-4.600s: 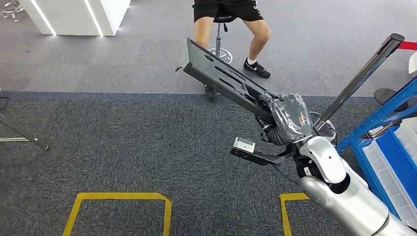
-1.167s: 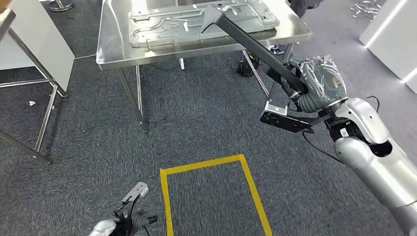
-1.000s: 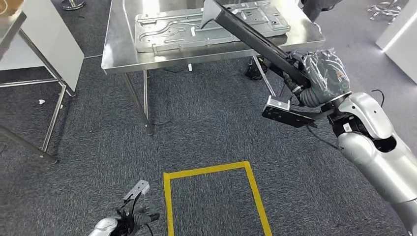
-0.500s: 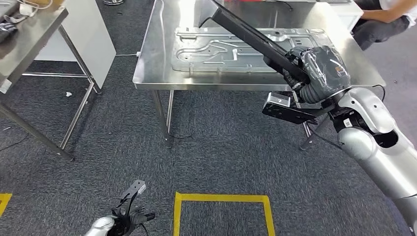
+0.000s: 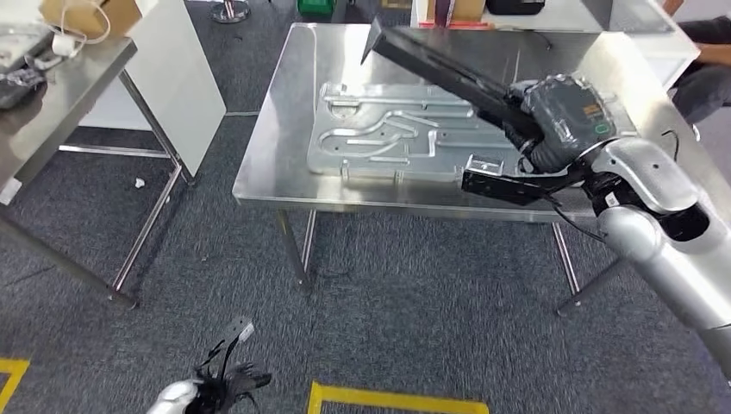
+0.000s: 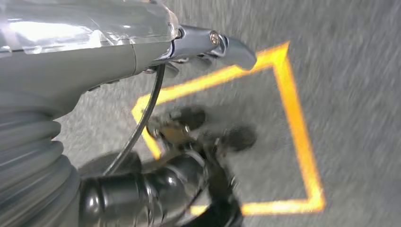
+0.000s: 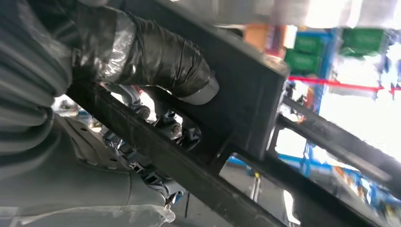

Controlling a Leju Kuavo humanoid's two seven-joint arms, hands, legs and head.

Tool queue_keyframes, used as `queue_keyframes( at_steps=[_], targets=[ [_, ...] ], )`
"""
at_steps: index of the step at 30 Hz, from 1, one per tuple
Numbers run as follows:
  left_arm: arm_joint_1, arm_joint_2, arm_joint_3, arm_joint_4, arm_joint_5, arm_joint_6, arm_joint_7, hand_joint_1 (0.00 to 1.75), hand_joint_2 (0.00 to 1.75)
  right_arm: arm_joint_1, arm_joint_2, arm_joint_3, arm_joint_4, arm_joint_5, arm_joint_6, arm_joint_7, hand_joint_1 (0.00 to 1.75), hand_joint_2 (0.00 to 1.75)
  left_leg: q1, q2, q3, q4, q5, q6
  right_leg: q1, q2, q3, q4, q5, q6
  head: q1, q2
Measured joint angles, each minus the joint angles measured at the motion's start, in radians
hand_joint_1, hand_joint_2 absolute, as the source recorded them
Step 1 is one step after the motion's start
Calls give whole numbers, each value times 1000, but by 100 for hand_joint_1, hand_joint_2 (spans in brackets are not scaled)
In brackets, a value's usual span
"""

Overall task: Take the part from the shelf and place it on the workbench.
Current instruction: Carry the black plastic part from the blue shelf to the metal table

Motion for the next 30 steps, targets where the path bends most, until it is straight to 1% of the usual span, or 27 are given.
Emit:
queue_keyframes(
  at_steps=[1,2,3,4,5,6,7,8,9,10,11,12,13,14,15,16,17,18,19,20,21,22,23,24,25,27,30],
  targets=[
    [2,5,5,2,-2,-3,-1,0,175,-14,2,14,6,1,26,5,175,175,5,5,-34,13,-51,-7,-2,0,22,-2,-18,2,0,0],
    [4,10,9,3,-5,-6,-2,0,175,-27,3,26,14,0,46,8,175,175,10,7,-60,6,-101,-12,-4,0,44,-3,-36,4,0,0],
    [6,15,13,5,-8,-10,-3,0,175,-40,5,37,23,-2,60,9,175,175,13,9,-79,-20,-131,-16,-5,0,67,-3,-55,6,0,0],
    [8,19,17,8,-11,-12,-4,0,175,-54,6,47,33,-4,69,8,175,175,15,10,-89,-62,-126,-16,-5,-1,91,-3,-73,8,-1,0],
    [11,22,21,10,-13,-14,-5,0,175,-67,6,56,44,-6,77,7,175,175,16,12,-92,-119,-76,-12,-4,-3,115,-4,-91,10,0,0],
    [14,26,25,13,-16,-16,-5,0,175,-80,6,66,57,-7,85,6,175,175,12,12,-94,-181,13,-5,-4,-5,138,-4,-109,13,1,0],
    [17,31,28,16,-18,-18,-4,0,175,-91,7,78,71,-7,94,6,175,175,6,10,-94,-231,93,3,-4,-4,157,-7,-125,18,1,0],
    [20,35,30,19,-20,-20,-3,0,175,-100,8,91,85,-7,101,6,175,175,1,7,-90,-264,156,11,-4,-3,174,-11,-141,22,1,0],
    [22,40,31,21,-22,-22,-2,0,175,-109,7,102,96,-7,107,5,175,175,-4,5,-86,-280,190,18,-4,0,189,-15,-154,27,1,0],
    [21,44,33,22,-24,-23,0,0,175,-121,8,113,104,-7,109,4,175,175,-6,3,-77,-284,191,23,-2,2,201,-22,-165,32,1,0],
    [19,46,35,22,-25,-22,-1,0,175,-133,7,120,108,-7,110,3,175,175,-2,4,-65,-289,195,27,-1,1,211,-22,-174,36,1,0],
    [15,47,39,22,-25,-20,-2,0,175,-147,7,124,114,-7,109,2,175,175,1,6,-57,-295,197,31,0,-1,212,-10,-186,39,2,0],
    [12,48,43,22,-25,-18,-2,0,175,-158,7,128,122,-6,107,2,175,175,5,9,-50,-301,197,36,1,-3,197,23,-205,43,3,0],
    [9,47,48,22,-25,-15,-3,0,175,-163,7,133,132,-6,105,2,175,175,9,11,-46,-305,194,40,-1,-5,166,80,-231,47,5,0],
    [8,47,52,22,-25,-13,-3,0,175,-164,6,139,143,-6,103,2,175,175,10,13,-43,-305,189,43,-3,-7,120,150,-258,52,6,0],
    [8,46,55,22,-26,-11,-2,0,175,-160,6,146,154,-6,102,1,175,175,12,14,-41,-304,183,43,-6,-8,70,220,-278,56,6,0],
    [9,45,58,22,-27,-11,-1,0,175,-154,6,154,164,-6,102,1,175,175,14,14,-38,-302,176,42,-10,-8,27,267,-279,59,6,0],
    [10,44,61,22,-28,-10,0,0,175,-149,6,162,174,-6,102,1,175,175,16,13,-35,-299,168,39,-14,-8,-1,278,-256,63,6,0],
    [11,43,64,22,-29,-10,0,0,175,-145,5,170,183,-6,102,1,175,175,18,12,-30,-294,159,35,-18,-9,-11,249,-210,66,6,0],
    [11,43,68,22,-29,-10,0,0,175,-143,5,177,190,-6,102,1,175,175,20,11,-25,-286,148,30,-21,-11,-6,187,-150,69,6,0],
    [12,42,72,22,-29,-10,1,0,175,-142,5,182,199,-6,101,0,175,175,21,9,-22,-277,137,24,-23,-12,5,125,-103,71,6,0],
    [12,42,76,22,-30,-10,2,0,175,-141,5,187,208,-6,101,-1,175,175,21,7,-23,-268,127,17,-23,-13,17,74,-72,70,7,0],
    [12,42,78,22,-30,-11,3,0,175,-139,6,193,216,-5,101,-2,175,175,20,6,-26,-261,122,11,-22,-13,23,45,-59,67,7,0],
    [12,42,80,22,-30,-11,4,0,175,-136,6,200,225,-4,101,-4,175,175,19,5,-29,-257,119,9,-20,-12,25,38,-62,64,6,0],
    [13,42,82,22,-31,-12,5,0,175,-133,6,207,232,-1,101,-6,175,175,18,4,-33,-254,118,10,-19,-11,25,34,-62,60,5,0],
    [15,42,87,22,-33,-16,6,0,175,-129,7,220,248,7,100,-10,175,175,17,4,-33,-257,118,16,-19,-9,24,34,-62,58,4,0],
    [14,43,98,22,-37,-25,7,0,175,-126,11,233,277,23,93,-15,175,175,17,5,-29,-265,119,17,-18,-6,23,34,-65,52,3,0]
  ],
)
